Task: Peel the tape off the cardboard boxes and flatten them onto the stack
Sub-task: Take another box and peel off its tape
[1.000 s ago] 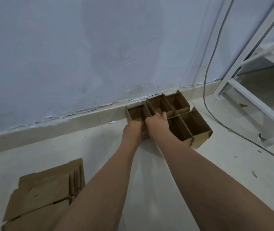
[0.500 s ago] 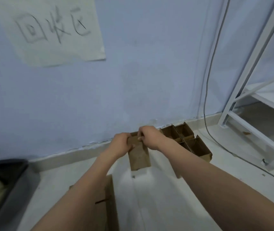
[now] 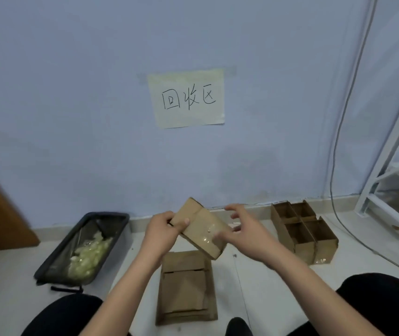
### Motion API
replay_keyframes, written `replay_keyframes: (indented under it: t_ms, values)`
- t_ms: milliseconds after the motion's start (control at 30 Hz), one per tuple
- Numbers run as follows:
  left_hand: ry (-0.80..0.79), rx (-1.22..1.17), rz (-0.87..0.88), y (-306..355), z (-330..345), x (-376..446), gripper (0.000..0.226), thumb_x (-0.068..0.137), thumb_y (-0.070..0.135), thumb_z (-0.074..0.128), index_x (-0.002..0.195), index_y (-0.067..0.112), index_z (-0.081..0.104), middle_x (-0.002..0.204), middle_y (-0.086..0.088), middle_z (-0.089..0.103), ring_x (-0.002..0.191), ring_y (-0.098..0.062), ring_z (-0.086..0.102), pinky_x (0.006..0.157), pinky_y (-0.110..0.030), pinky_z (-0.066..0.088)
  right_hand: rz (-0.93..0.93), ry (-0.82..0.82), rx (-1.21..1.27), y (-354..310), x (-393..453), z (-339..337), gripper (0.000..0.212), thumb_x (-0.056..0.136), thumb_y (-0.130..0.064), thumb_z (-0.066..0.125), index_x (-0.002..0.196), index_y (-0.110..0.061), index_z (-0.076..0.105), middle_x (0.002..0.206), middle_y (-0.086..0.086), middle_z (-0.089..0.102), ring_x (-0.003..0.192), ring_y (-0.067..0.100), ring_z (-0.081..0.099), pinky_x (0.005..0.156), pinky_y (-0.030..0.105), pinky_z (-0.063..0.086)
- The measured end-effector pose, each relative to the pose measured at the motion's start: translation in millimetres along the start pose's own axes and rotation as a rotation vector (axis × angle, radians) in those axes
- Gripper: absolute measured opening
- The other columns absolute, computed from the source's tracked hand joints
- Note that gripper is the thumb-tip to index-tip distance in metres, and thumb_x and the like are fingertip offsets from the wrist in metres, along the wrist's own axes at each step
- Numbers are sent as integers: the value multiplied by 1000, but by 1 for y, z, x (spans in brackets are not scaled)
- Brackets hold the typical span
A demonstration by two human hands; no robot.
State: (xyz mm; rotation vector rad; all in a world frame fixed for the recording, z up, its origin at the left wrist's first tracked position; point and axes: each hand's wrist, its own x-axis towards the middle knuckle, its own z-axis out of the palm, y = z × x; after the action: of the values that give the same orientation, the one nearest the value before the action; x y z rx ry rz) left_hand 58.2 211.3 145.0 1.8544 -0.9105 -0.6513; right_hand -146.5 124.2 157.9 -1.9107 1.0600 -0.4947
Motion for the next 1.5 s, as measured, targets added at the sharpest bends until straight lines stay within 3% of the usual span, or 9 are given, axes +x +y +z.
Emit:
replay_keyframes:
  t_ms: [100, 167, 267, 433, 600, 733, 833, 1100, 1500]
  values:
    - [1, -205, -79, -19, 3, -10, 22, 92, 21, 74, 89, 0, 74, 73, -6, 67, 72, -21, 58, 75, -36, 50, -33, -53, -44, 13, -5, 31, 100, 71, -44, 85, 150, -35, 24, 140, -6, 30, 107, 6, 49, 80, 10, 41]
    - [-9, -209, -98, -24, 8, -10, 20, 92, 20, 75, 83, 2, 72, 67, -1, 66, 68, -18, 57, 74, -34, 49, -31, -24, -104, 24, -1, 44, 106, 68, -38, 87, 150, -35, 20, 140, -9, 24, 105, 7, 50, 82, 13, 45]
    - [-72, -3, -40, -25, 14, -4, 15, 88, 29, 77, 81, 17, 72, 75, 8, 71, 73, -13, 64, 76, -32, 51, -49, 35, -198, 36, 12, 50, 97, 68, -28, 82, 145, -34, 24, 138, -10, 26, 101, 11, 53, 83, 28, 53]
    - [-98, 204, -47, -25, 16, 10, 29, 68, 49, 84, 93, 33, 79, 86, 16, 76, 87, -4, 70, 78, -29, 57, -166, 4, -204, 50, 26, 48, 88, 70, -20, 79, 140, -38, 29, 136, -17, 27, 104, 5, 49, 78, 14, 47]
    - [-261, -151, -131, -12, 31, 16, 20, 79, 26, 87, 96, 20, 79, 86, 5, 79, 79, -10, 74, 60, -24, 55, -224, -11, -123, 63, 27, 44, 86, 71, -18, 81, 138, -44, 32, 140, -25, 25, 119, -4, 42, 85, 4, 41]
    - [-182, -310, -130, -9, 45, 11, 17, 84, 19, 82, 100, 16, 79, 94, 2, 80, 92, -15, 76, 81, -29, 58, -65, 2, 215, 65, 24, 40, 94, 77, -42, 83, 148, -53, 22, 142, -31, 37, 129, -4, 46, 106, 23, 44]
    - [-143, -332, -92, -6, 53, 2, 15, 87, 22, 80, 101, 16, 79, 88, 7, 79, 78, -3, 73, 59, -11, 49, 30, 155, 352, 63, 24, 39, 72, 91, -44, 66, 152, -46, 28, 146, -23, 45, 132, 5, 49, 112, 37, 43]
    - [-128, -481, -100, -6, 76, -21, 16, 91, 13, 74, 106, 11, 78, 77, 7, 75, 50, 5, 59, 45, -7, 40, -27, 335, 59, 54, 12, 37, 56, 90, -26, 68, 144, -30, 50, 121, -8, 66, 106, 4, 58, 95, 23, 51]
    - [-124, -475, -97, -3, 78, -27, 14, 92, 11, 73, 104, 13, 79, 84, 4, 79, 62, 0, 68, 48, -8, 43, -75, 344, -68, 50, 7, 38, 56, 89, -24, 66, 143, -23, 51, 132, -9, 60, 118, 7, 55, 104, 31, 47]
